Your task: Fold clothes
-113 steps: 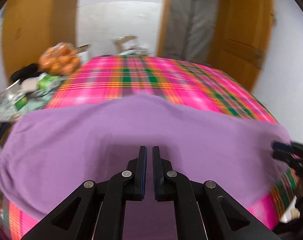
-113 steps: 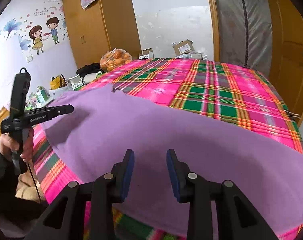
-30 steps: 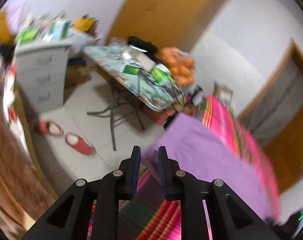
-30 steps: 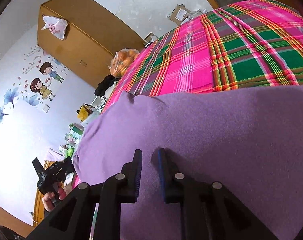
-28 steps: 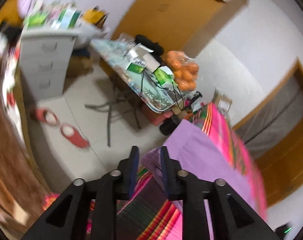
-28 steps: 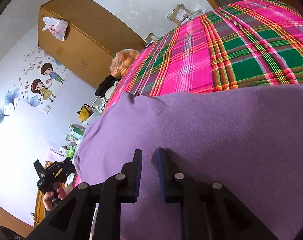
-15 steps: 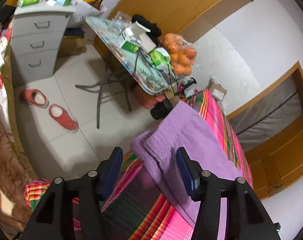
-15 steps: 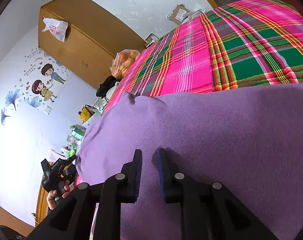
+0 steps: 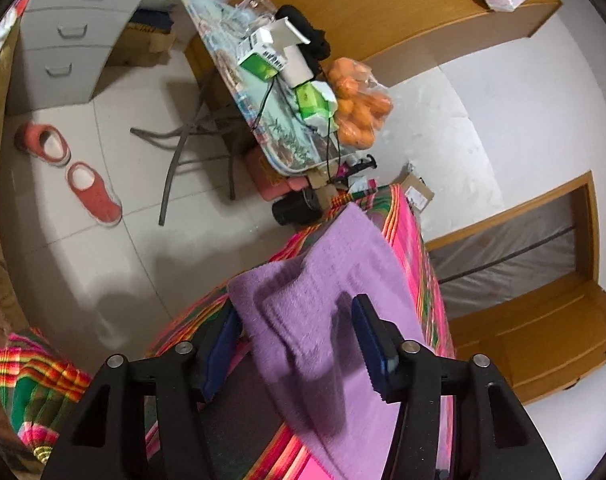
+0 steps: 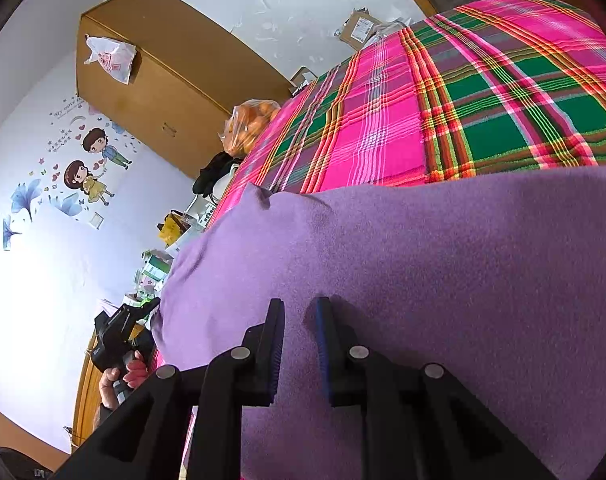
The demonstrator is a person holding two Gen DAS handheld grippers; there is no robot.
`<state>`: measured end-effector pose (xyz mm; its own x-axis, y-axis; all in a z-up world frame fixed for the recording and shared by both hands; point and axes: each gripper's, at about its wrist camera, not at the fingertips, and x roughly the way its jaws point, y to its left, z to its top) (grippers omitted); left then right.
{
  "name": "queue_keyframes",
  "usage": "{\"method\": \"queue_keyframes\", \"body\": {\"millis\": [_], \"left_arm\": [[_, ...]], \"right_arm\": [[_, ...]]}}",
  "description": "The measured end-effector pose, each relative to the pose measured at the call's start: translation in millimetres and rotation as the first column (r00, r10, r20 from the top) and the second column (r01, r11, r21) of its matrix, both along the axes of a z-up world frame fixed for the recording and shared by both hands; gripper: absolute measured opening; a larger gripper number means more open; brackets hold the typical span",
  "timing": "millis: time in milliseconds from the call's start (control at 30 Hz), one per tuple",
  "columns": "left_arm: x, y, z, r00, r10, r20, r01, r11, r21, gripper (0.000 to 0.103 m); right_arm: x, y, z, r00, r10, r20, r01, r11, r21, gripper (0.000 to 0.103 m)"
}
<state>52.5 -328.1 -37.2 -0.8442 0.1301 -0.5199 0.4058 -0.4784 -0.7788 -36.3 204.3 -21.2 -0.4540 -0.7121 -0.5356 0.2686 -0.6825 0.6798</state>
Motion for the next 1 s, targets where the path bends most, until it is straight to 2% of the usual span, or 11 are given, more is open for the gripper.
{"method": "queue_keyframes", "body": {"millis": [100,167,333,533,700,867,1000], "left_arm": [[1,1,7,1.0,0.014,0.0,-0.014,0.999,-0.053,0.029],[1,3,14,1.0,0.015,-0.008,-0.015,0.996,-0.09,0.026],[3,9,32,0.999,0.009,-0.038,-0.015,0.987,-0.163,0.024],[-1,20,60,0.995,-0.036,-0.092,0.016,0.978,-0.207,0.024],[-10,45,93,0.98,-0.128,-0.15,0.084,0.959,-0.272,0.023],[-18,91,128,0.944,-0.263,-0.199,0.176,0.911,-0.373,0.023],[-23,143,149,0.888,-0.407,-0.214,0.272,0.84,-0.469,0.022]], "right_arm": [[0,0,0,1.0,0.0,0.001,0.0,1.0,-0.002,0.016],[0,0,0,1.0,0.0,0.002,0.0,1.0,-0.005,0.016],[0,1,-1,1.0,-0.001,0.002,0.001,1.0,-0.011,0.016],[0,3,-2,1.0,0.0,0.002,0.0,1.0,-0.015,0.016],[0,4,-1,1.0,0.0,0.003,0.0,1.0,-0.022,0.016],[0,5,-2,1.0,0.0,0.003,0.0,1.0,-0.031,0.016],[0,6,-2,1.0,-0.005,0.002,0.005,0.999,-0.041,0.016]]}}
